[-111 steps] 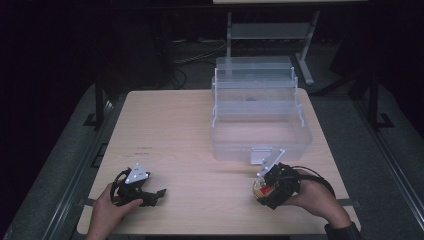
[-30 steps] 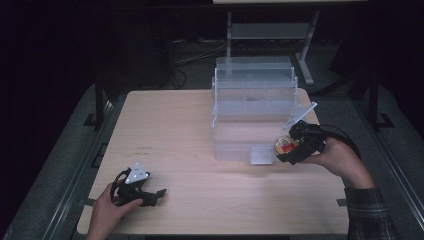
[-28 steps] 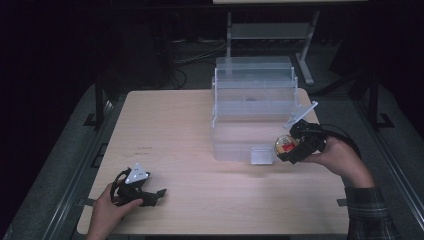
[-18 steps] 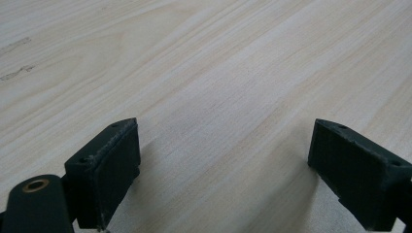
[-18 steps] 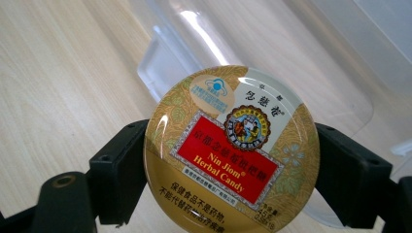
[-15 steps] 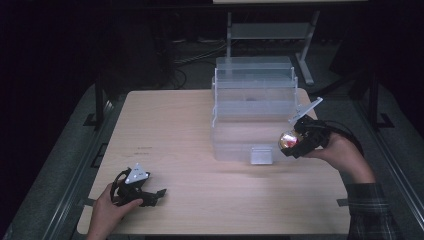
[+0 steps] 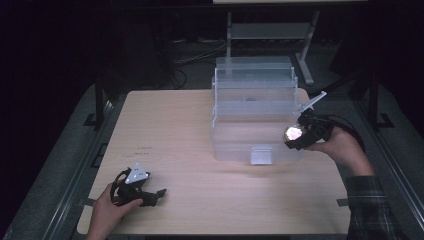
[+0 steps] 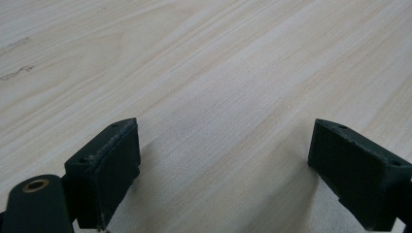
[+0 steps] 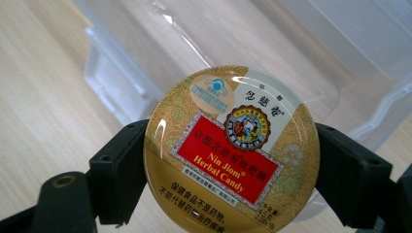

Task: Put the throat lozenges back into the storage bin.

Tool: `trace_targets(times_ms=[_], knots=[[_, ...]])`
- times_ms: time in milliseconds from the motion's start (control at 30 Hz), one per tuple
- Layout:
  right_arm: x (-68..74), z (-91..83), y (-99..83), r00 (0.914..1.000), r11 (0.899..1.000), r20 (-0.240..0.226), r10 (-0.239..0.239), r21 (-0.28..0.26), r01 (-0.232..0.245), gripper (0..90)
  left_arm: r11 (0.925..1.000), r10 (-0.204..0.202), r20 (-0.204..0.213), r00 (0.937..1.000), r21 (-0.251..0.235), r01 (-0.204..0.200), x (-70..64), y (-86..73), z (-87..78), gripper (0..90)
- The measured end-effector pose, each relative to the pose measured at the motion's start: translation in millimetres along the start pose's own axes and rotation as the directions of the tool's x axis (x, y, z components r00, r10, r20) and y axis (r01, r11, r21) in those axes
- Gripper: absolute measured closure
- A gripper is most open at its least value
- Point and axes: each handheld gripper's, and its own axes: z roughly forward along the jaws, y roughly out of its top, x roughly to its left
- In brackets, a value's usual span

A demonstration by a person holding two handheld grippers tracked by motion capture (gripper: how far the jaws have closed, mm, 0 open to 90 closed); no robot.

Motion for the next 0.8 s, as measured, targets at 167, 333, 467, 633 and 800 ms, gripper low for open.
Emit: trace_targets(times_ms=[167,333,467,633,800], knots=[[-8.6,1.5,-0.4,0.9996,1.000,0.016,0.023,-0.005,-0.023,19.6,1.0000,-0.002,0.001,1.0000,0.000,0.002,-0.2,0.0,0.0,10.7],[-15.2,5.1,-1.0,0.9988,0.999,0.027,0.041,0.003,-0.041,19.6,1.0000,-0.002,0.001,1.0000,0.000,0.002,-0.2,0.0,0.0,10.7],[-19.1,8.1,-0.3,0.9976,0.998,0.031,0.062,0.009,-0.062,19.6,1.0000,-0.002,0.001,1.0000,0.000,0.002,-0.2,0.0,0.0,10.7],[-24.2,13.0,1.6,0.9962,0.997,0.045,0.075,0.027,-0.077,19.6,1.0000,-0.002,0.001,1.0000,0.000,0.002,-0.1,0.0,0.0,10.7],[-28.7,17.8,3.4,0.9945,0.995,0.053,0.091,0.033,-0.093,19.6,1.0000,-0.002,0.001,1.0000,0.000,0.002,-0.1,0.0,0.0,10.7]])
